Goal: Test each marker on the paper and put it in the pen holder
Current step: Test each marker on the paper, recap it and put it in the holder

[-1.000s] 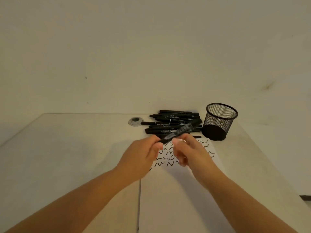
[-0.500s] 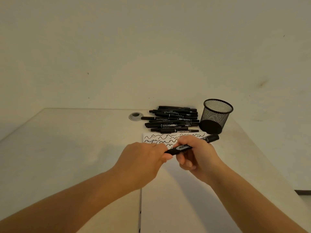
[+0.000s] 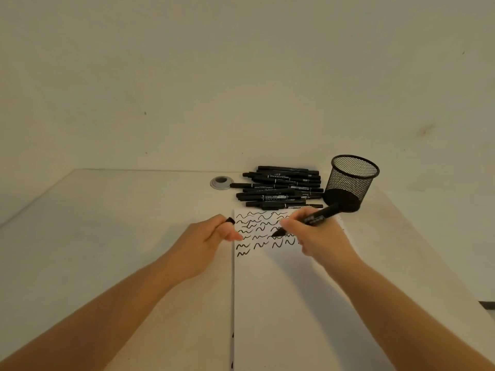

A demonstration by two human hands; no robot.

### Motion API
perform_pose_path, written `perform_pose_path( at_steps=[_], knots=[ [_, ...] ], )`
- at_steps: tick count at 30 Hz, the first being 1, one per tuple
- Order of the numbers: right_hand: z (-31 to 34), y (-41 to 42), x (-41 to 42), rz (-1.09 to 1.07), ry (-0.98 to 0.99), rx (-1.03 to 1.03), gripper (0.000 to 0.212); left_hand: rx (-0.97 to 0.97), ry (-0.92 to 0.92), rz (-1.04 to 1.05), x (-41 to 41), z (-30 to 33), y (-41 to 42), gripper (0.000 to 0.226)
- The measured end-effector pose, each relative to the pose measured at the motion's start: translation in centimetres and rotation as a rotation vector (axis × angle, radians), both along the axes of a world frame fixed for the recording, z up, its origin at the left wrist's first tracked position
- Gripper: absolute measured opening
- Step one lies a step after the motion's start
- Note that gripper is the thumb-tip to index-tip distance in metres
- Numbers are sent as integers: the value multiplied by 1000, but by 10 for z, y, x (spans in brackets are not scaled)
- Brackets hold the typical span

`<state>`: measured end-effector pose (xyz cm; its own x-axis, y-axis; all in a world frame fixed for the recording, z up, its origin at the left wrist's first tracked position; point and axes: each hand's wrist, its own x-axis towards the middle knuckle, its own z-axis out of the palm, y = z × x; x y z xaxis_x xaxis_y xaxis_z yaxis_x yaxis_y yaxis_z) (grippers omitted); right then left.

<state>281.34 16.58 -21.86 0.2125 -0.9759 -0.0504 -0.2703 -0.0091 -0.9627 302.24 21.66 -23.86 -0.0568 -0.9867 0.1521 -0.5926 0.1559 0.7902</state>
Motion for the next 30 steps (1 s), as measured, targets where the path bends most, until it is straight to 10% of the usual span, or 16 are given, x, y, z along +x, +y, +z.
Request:
perform_pose_path(
  at_steps=[30],
  knots=[
    [-35,17,12,33,11,-184,17,-29,-28,26,-13,-20,-17,25]
  ],
)
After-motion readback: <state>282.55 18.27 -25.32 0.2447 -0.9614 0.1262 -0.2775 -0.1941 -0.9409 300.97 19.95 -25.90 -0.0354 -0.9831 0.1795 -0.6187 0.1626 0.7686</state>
